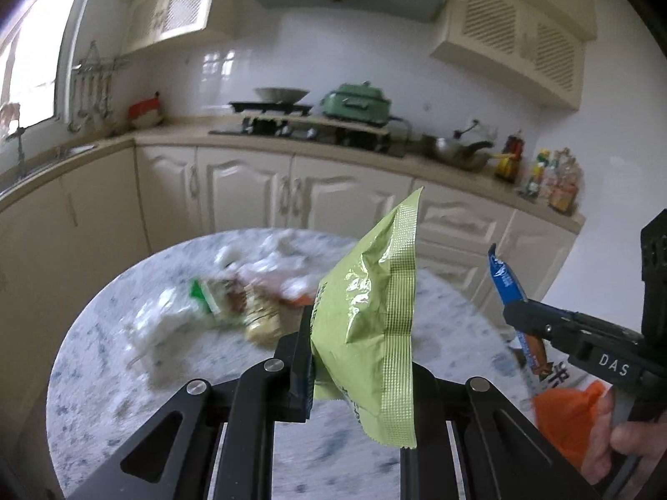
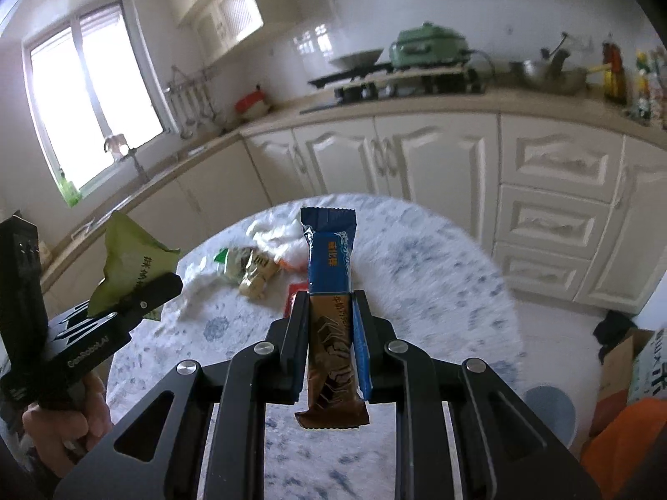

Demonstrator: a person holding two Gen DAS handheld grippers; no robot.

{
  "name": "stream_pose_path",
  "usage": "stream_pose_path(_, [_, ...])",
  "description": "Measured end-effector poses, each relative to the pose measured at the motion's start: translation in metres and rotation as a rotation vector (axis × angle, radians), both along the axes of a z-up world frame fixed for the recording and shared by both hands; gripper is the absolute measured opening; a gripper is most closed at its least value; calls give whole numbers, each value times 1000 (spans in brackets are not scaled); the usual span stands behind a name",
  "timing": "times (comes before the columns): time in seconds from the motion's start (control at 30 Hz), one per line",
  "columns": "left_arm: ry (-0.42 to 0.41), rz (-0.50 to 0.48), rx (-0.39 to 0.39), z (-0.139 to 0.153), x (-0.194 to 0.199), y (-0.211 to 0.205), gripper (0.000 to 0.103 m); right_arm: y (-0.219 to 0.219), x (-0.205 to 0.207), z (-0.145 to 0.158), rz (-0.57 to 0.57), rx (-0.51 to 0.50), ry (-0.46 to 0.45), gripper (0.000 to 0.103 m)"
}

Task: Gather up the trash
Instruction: 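Carry the green chip bag and snack bar to the blue bin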

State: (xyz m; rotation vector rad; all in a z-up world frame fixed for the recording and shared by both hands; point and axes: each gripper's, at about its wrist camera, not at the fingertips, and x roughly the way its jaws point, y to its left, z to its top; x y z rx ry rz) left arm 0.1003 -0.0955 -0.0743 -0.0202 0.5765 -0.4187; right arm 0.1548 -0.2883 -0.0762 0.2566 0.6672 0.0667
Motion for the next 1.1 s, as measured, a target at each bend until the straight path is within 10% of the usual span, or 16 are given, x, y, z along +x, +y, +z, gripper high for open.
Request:
stream_pose_path(0.67, [-9, -320, -34, 13, 10, -151, 13, -143, -95, 26, -326, -57, -35, 19])
stream_pose_path(1.1, [201, -551, 138, -50, 65, -316, 13, -241, -124, -44, -493, 39, 96, 19])
